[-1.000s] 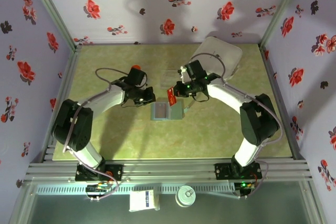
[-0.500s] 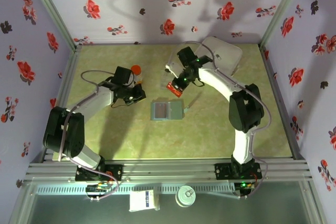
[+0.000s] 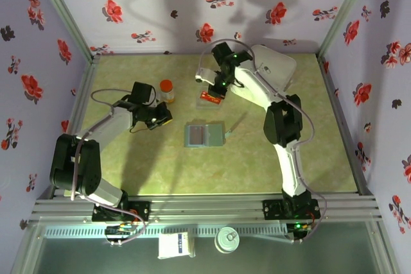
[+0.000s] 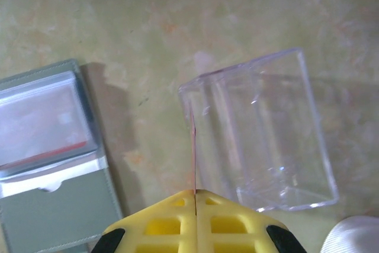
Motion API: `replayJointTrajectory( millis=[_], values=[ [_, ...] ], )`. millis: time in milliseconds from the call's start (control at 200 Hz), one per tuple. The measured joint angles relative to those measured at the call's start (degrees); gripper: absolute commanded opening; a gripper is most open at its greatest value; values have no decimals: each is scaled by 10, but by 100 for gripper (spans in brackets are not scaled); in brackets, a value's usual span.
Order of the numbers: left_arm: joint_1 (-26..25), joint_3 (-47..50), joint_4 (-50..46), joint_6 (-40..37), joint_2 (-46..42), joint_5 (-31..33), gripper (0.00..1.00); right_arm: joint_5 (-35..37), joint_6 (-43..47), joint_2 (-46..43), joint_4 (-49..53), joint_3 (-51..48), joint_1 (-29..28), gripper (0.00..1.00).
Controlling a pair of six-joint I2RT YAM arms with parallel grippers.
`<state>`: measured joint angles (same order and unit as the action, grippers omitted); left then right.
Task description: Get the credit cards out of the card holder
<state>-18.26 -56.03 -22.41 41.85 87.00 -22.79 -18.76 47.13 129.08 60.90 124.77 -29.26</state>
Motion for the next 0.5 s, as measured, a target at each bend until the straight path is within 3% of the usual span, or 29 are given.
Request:
replayJointTrajectory(
  millis=[215, 500],
  values=[
    [7, 0, -4, 0, -4, -4, 0, -7, 30, 61, 36, 98, 9, 0],
    [14, 8, -9, 0, -21, -4, 0, -22, 50, 96, 50, 127, 13, 0]
  ],
)
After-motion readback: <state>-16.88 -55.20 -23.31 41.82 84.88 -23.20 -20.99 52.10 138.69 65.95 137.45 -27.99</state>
